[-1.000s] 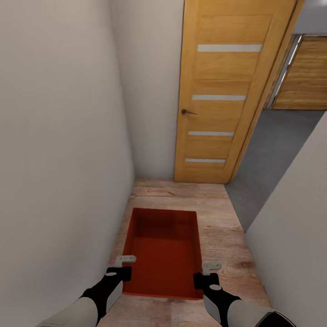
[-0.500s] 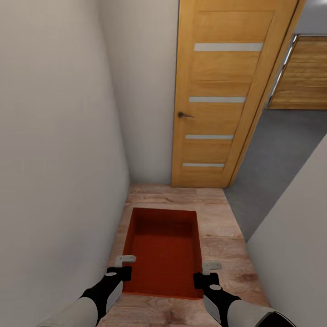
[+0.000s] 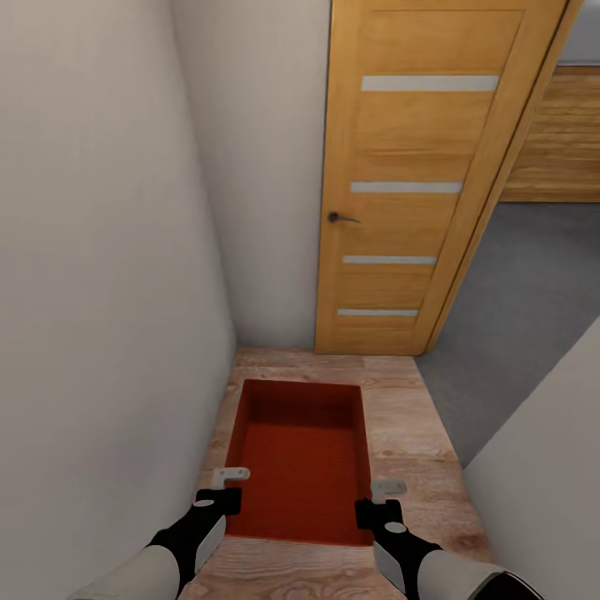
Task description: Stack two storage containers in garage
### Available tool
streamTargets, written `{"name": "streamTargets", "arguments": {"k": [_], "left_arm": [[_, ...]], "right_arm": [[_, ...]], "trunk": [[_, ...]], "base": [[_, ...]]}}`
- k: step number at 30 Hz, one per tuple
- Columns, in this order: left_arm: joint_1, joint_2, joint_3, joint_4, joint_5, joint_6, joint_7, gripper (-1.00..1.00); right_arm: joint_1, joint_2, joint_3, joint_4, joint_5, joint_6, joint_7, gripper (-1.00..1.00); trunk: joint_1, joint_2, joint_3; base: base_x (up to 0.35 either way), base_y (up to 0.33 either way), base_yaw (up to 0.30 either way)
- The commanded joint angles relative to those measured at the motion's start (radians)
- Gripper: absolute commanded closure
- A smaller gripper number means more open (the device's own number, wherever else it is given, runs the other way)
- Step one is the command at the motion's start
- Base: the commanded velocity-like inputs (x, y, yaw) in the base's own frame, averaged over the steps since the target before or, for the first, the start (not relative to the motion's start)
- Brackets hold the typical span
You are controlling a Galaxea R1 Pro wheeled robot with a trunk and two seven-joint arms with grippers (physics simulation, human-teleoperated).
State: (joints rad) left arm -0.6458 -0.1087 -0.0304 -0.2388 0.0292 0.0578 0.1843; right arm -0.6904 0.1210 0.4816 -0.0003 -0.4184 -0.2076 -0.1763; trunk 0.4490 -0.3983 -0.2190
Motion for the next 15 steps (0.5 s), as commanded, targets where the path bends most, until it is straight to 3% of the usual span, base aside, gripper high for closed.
{"name": "streamTargets", "arguments": {"k": [1, 12, 15], "left_arm": [[0.0, 0.001, -0.003, 0.001, 0.006, 0.04, 0.009, 1.0], [0.0, 0.001, -0.003, 0.001, 0.006, 0.04, 0.009, 1.0], [0.0, 0.001, -0.003, 0.001, 0.006, 0.04, 0.009, 1.0]], "right_arm": [[-0.001, -0.016, 0.012, -0.001, -0.008, -0.019, -0.063, 1.0], [-0.001, -0.016, 0.012, -0.001, -0.01, -0.019, -0.063, 1.0], [-0.001, -0.016, 0.012, 0.0, -0.016, -0.019, -0.063, 1.0]], "trunk": [[0.001, -0.002, -0.002], [0.001, -0.002, -0.002], [0.001, -0.002, -0.002]], "base": [[0.322, 0.0, 0.0], [0.322, 0.0, -0.002], [0.322, 0.0, -0.133]]}}
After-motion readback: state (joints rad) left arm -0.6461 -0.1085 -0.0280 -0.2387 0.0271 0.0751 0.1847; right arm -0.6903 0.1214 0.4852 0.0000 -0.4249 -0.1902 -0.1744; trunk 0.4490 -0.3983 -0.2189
